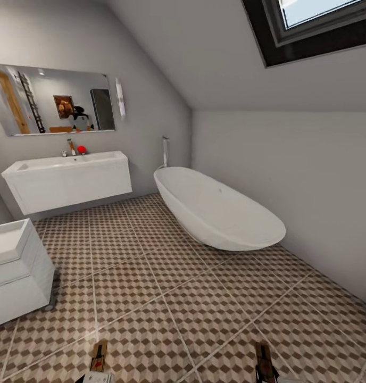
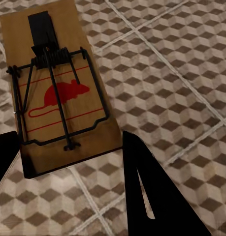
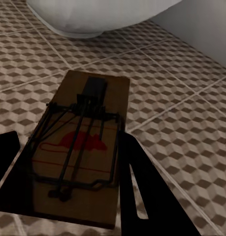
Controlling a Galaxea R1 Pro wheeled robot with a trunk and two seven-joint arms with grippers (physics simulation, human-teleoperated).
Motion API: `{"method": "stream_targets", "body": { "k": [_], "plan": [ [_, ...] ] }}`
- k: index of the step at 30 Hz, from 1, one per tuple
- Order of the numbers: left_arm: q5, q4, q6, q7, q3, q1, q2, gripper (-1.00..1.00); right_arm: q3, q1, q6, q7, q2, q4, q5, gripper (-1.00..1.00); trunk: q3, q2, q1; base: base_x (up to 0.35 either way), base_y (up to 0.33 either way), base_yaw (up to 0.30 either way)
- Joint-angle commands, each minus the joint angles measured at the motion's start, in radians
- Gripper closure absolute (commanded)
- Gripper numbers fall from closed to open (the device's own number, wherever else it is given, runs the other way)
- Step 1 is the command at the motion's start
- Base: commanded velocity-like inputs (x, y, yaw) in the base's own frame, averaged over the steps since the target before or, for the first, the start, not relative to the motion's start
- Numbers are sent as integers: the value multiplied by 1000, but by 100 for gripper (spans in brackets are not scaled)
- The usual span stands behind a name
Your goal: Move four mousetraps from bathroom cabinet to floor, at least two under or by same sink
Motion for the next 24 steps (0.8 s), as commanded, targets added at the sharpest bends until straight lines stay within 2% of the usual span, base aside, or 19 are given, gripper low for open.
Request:
{"method": "stream_targets", "body": {
  "k": [1, 24],
  "plan": [
    [6, 3, -3, -5, -5, -1, -1, 100, -4, 0, -2, -6, 1, 0, 11, 100, -2, 0, 1, 326, 14, 245],
    [6, 4, -2, -4, -4, -1, -4, 100, -4, -1, -2, -6, 1, 0, 11, 100, -7, 0, 1, 326, 18, 260]
  ]
}}
